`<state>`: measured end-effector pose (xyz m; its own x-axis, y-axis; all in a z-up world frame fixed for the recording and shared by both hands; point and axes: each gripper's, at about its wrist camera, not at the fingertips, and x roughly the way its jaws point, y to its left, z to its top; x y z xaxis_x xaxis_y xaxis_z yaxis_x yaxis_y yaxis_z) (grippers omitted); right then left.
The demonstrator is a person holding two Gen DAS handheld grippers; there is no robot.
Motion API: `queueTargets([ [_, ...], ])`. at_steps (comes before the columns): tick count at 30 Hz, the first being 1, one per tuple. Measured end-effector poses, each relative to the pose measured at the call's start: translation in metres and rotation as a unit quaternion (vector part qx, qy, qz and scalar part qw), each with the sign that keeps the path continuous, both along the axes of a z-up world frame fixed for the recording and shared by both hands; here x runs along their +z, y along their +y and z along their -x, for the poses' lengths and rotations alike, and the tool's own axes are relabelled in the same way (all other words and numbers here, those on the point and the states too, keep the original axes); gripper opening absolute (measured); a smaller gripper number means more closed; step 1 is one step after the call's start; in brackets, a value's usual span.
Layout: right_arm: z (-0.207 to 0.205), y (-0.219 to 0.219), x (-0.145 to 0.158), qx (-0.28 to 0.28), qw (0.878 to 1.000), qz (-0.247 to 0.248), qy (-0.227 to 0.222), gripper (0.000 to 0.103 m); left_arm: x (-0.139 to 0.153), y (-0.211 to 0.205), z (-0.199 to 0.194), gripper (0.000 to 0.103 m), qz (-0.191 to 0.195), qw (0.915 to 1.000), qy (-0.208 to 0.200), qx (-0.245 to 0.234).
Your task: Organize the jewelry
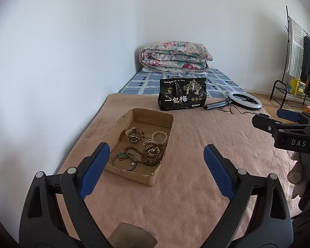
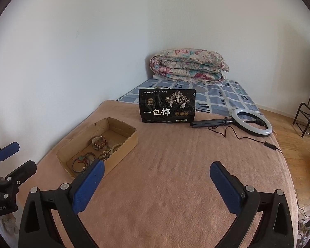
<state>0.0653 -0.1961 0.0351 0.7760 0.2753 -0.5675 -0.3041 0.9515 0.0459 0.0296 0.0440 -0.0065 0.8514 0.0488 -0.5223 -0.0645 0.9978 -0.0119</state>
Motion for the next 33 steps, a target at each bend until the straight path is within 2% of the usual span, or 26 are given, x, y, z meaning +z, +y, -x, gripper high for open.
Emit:
queueTargets([
  [2, 0.002, -0.002, 0.0, -0.001, 1.0, -0.003, -0.001, 0.103, 0.002, -0.001, 0.004, 0.095, 0.002, 1.0, 0.0, 0.001],
  [6, 0.003, -0.003, 0.0, 0.0, 1.0, -0.003, -0.002, 0.103, 0.005, -0.001, 0.009, 0.102, 0.004, 0.9999, -0.004, 0.008],
  [33, 0.007, -0.009, -0.002, -0.012, 1.0, -0.009, 0.001, 0.103, 0.008, -0.003, 0.015, 0.103, -0.008, 0.9998, -0.007, 0.019],
])
